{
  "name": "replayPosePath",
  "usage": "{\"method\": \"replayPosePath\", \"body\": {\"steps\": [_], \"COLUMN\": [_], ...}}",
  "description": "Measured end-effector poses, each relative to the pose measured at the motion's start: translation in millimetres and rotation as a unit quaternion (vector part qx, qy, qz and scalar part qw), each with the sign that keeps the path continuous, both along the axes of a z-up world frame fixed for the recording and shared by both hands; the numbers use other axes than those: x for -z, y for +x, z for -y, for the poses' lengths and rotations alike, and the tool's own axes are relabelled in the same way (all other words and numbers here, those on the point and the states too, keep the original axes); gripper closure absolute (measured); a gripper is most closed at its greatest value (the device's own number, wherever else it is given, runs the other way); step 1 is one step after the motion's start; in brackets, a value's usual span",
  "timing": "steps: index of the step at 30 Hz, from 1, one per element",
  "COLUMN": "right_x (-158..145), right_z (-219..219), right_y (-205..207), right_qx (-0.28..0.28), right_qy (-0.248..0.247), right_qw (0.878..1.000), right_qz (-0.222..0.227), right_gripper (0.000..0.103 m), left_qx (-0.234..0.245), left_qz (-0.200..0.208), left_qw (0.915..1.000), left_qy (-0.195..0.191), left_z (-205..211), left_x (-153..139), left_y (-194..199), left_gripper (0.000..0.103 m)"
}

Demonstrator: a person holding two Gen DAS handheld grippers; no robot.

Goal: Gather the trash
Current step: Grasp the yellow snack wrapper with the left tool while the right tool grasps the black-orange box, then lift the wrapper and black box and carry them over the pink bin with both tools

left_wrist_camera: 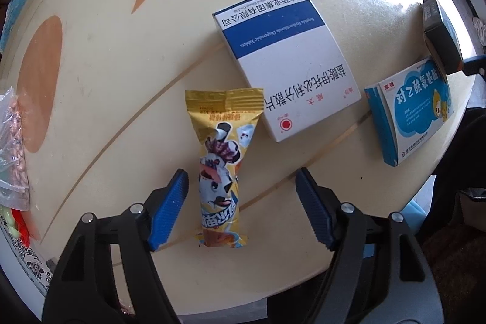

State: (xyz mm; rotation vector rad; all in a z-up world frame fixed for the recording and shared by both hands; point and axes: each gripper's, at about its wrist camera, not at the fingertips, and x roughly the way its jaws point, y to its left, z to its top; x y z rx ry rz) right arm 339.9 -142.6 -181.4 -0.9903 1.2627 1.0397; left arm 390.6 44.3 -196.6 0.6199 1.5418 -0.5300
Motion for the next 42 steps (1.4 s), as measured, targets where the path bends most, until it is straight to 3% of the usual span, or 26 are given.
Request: {"method": "replayPosePath", "body": {"steps": [5, 12, 15, 17, 18, 24, 27, 29, 36, 42], "right_x": [3.2, -1.2, -4.3, -6.1, -6.8, -23.5, -37.3, -41.4, -40.9, -83.6], "right_z": [4.2, 13.4, 17.2, 21.2, 24.2, 41.8, 45.8, 48.3, 51.1, 48.0], "right_y": [7.3, 14.8, 17.7, 16.2, 14.8, 8.9, 1.9, -1.5, -21.6, -48.0], "right_qx": [0.019, 0.098, 0.141, 0.17, 0.186, 0.273, 0.332, 0.36, 0.404, 0.407], "right_qy": [0.008, 0.045, 0.058, 0.064, 0.067, 0.093, 0.098, 0.108, 0.111, 0.13], "right_qw": [1.0, 0.994, 0.988, 0.983, 0.98, 0.955, 0.931, 0.92, 0.898, 0.885], "right_qz": [-0.004, 0.007, 0.011, 0.026, 0.033, 0.074, 0.114, 0.115, 0.134, 0.186], "right_gripper": [0.038, 0.04, 0.042, 0.043, 0.043, 0.046, 0.047, 0.047, 0.048, 0.048], "left_qx": [0.0, -0.002, -0.003, -0.009, -0.013, -0.045, -0.062, -0.067, -0.1, -0.11], "left_qz": [-0.005, -0.008, -0.004, -0.003, -0.002, 0.025, 0.042, 0.057, 0.078, 0.113], "left_qw": [0.9999, 0.9998, 0.9998, 0.9998, 0.9998, 0.9987, 0.9971, 0.9961, 0.9916, 0.9869], "left_qy": [-0.01, -0.016, -0.017, -0.018, -0.017, -0.004, -0.008, -0.012, -0.027, -0.035], "left_z": [1.4, 9.4, 13.7, 16.3, 17.7, 17.1, 10.6, 8.1, -0.7, -18.2], "left_x": [-1.9, -10.7, -14.3, -16.2, -17.0, -16.4, -19.9, -25.1, -46.1, -75.9], "left_y": [1.1, -8.8, -13.0, -15.0, -15.9, -17.8, -22.0, -26.2, -40.6, -65.2], "left_gripper": [0.04, 0.052, 0.065, 0.08, 0.081, 0.085, 0.085, 0.086, 0.086, 0.086]}}
